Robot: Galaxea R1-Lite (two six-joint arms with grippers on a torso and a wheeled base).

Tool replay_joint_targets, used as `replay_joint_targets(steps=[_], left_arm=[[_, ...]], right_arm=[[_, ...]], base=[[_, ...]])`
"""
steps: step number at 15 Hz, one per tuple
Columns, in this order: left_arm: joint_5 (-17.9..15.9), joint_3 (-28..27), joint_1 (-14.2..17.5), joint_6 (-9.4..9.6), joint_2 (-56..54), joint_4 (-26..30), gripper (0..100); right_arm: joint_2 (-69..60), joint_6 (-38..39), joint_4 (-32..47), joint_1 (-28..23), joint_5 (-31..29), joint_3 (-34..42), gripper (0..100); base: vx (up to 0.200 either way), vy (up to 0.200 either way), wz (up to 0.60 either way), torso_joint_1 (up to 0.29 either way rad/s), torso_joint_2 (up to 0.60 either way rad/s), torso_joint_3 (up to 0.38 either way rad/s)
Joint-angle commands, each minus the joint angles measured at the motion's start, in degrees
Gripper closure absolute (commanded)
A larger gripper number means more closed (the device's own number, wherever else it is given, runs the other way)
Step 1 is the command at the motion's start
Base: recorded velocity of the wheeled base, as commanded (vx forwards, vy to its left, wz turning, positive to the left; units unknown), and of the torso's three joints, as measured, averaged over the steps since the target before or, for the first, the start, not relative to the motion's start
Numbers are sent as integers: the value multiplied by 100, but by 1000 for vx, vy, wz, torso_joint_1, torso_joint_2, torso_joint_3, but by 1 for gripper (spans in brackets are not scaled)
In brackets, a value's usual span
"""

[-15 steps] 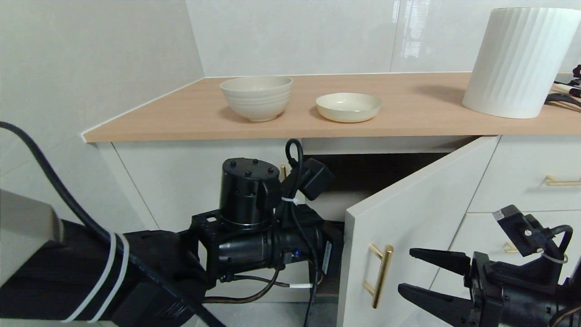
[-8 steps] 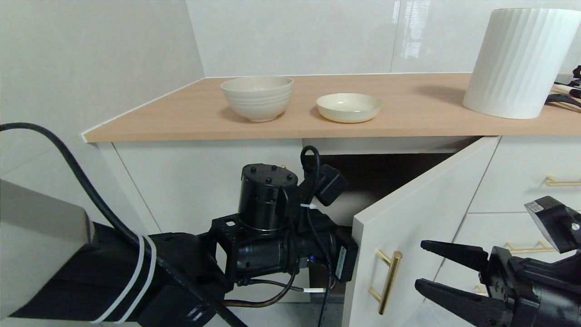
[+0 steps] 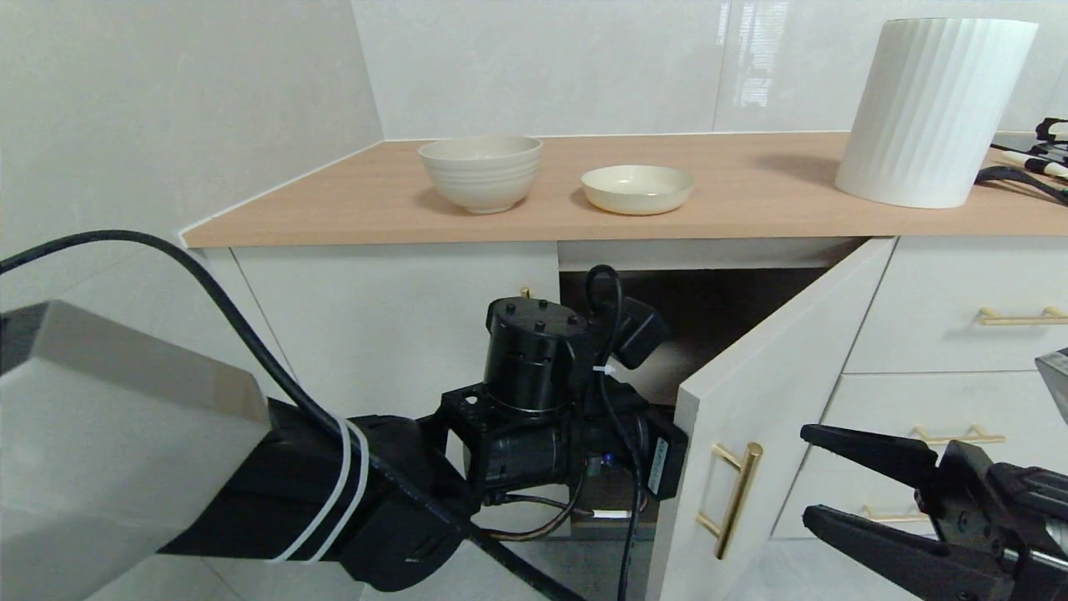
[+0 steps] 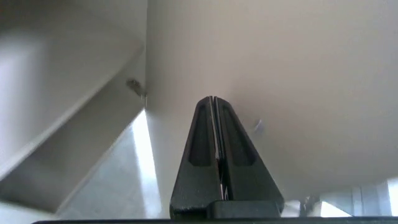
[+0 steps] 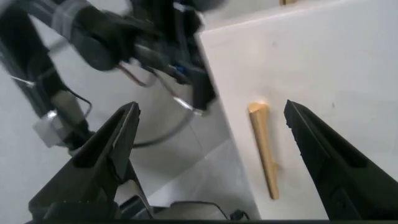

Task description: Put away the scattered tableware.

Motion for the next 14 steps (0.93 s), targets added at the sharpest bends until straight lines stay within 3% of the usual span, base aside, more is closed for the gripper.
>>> replay_joint_targets(steps=[1, 2, 6, 8, 10, 11, 14], left_arm=[[-6, -132, -115, -45, 274, -5, 100], [3, -123, -168, -106, 265, -5, 100], [3, -123, -449, -229, 151, -5, 100], [3, -343, -660, -396, 248, 4, 100], [3, -343, -660, -396, 248, 4, 100], [47, -448, -976, -423, 503, -5, 100], [135, -413, -1099, -414, 538, -5, 100]], right_arm=[[-687, 82, 185, 10, 17, -193, 0], [-969, 144, 414, 10, 69, -343, 0], [-2366, 372, 2514, 10, 957, -1160, 0], [-2595, 372, 2795, 10, 1150, -1327, 0], [-2595, 372, 2795, 10, 1150, -1327, 0], [-2735, 416, 2822, 10, 1256, -1406, 0], [-2735, 425, 2822, 10, 1344, -1406, 0]], base=[[0, 0, 0, 0, 0, 0], [0, 0, 0, 0, 0, 0], [0, 0, 0, 0, 0, 0], [0, 0, 0, 0, 0, 0], [0, 0, 0, 0, 0, 0], [0, 0, 0, 0, 0, 0], [0, 0, 0, 0, 0, 0]])
